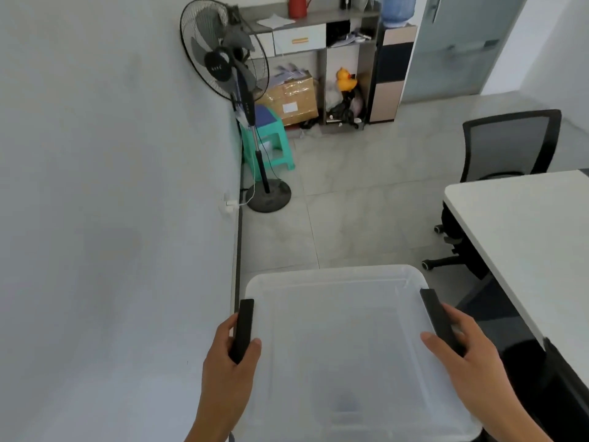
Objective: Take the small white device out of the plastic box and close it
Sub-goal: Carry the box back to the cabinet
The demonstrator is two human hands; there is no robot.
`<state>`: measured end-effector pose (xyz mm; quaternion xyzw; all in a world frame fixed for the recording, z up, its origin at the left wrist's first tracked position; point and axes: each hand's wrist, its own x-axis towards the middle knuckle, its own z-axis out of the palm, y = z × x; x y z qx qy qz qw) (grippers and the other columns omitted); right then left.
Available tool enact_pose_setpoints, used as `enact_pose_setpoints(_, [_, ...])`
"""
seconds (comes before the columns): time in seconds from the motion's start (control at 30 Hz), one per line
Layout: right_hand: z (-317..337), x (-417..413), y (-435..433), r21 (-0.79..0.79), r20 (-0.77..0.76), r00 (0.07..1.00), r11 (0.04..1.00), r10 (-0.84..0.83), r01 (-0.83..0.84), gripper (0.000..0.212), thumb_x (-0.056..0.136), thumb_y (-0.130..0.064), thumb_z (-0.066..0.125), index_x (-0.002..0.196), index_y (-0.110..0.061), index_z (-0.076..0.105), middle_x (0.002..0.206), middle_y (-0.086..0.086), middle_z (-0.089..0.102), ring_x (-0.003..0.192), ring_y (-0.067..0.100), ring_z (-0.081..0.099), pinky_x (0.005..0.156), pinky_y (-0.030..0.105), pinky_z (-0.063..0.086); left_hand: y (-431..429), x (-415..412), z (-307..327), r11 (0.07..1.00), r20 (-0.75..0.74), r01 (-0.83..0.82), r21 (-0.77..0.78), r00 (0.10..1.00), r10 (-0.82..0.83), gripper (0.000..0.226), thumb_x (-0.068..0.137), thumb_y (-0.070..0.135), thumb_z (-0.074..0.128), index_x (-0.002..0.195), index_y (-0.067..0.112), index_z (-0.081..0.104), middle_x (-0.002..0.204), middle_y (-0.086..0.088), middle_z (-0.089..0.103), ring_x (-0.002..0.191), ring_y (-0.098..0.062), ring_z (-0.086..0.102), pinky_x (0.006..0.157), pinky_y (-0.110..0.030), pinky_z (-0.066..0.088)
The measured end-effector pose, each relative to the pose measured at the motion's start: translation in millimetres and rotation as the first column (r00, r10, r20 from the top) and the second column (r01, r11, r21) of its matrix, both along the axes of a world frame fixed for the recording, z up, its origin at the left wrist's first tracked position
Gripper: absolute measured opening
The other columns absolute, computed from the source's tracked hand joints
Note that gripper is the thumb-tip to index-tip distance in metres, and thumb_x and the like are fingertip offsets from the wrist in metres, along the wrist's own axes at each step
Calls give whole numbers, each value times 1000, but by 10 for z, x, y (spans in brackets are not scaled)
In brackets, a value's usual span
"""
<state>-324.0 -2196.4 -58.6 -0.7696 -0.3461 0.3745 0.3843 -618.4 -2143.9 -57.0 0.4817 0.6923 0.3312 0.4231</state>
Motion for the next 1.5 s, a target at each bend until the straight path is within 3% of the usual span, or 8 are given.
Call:
enact_pose_setpoints(0.3, [149,399,2282,-5,20,998,998,64,-64,50,86,-21,65,131,-30,46,93,7,68,84,26,66,69,38,53,2153,326,-12,999,42,-42,11,998,41,41,87,15,61,126,26,51,72,-6,58,57,-18,49,54,-25,42])
enact_pose_setpoints(0.7, [213,610,5049,5,0,993,993,-120,120,48,85,-23,66,129,-31,47,93,15,69,87,37,65,66,37,50,5532,697,121,988,38,155,20,987,-156,37,87,16,61,119,31,52,81,-18,63,65,-22,56,57,-26,45])
enact_pose_setpoints(0.93, [197,1141,6398,2,10,975,975,-223,223,48,85,-21,66,129,-31,48,95,19,69,91,41,64,75,47,53,7145,1389,79,972,89,236,17,968,-236,37,87,15,62,112,38,48,88,-2,66,81,-28,64,70,-37,54])
enact_pose_setpoints(1.03, [149,1510,7056,0,28,974,974,-226,226,45,85,-18,67,125,-31,50,99,30,65,93,48,60,78,51,51,7814,1765,-37,972,113,233,17,966,-233,39,86,12,62,114,36,48,98,13,64,89,-9,63,75,-31,52])
enact_pose_setpoints(1.17, [129,2093,8027,-7,14,979,979,-202,202,42,85,-20,66,121,-35,50,99,29,66,89,47,61,64,39,46,8745,2294,-83,979,130,201,23,971,-202,41,85,10,64,117,32,49,98,22,60,91,1,59,80,-28,47])
enact_pose_setpoints(1.3, [258,2652,9102,21,44,987,988,-155,154,43,86,-20,66,124,-33,50,89,22,68,82,42,63,64,39,47,9682,2799,47,987,122,145,64,981,-151,41,84,9,65,114,33,53,99,12,66,90,-8,62,82,-34,50])
enact_pose_setpoints(1.4, [341,2963,9832,22,43,991,992,-124,123,45,86,-20,65,127,-30,50,85,15,67,76,37,61,57,34,43,10270,3064,92,993,120,95,66,987,-103,38,85,8,63,106,37,53,90,6,67,79,-13,62,71,-31,48])
enact_pose_setpoints(1.5, [311,3211,10482,33,42,992,993,-115,114,45,85,-19,67,125,-31,51,85,18,66,67,33,57,57,34,42,10860,3274,64,997,104,62,49,992,-66,38,84,11,65,115,31,54,90,-4,69,80,-24,64,73,-39,53])
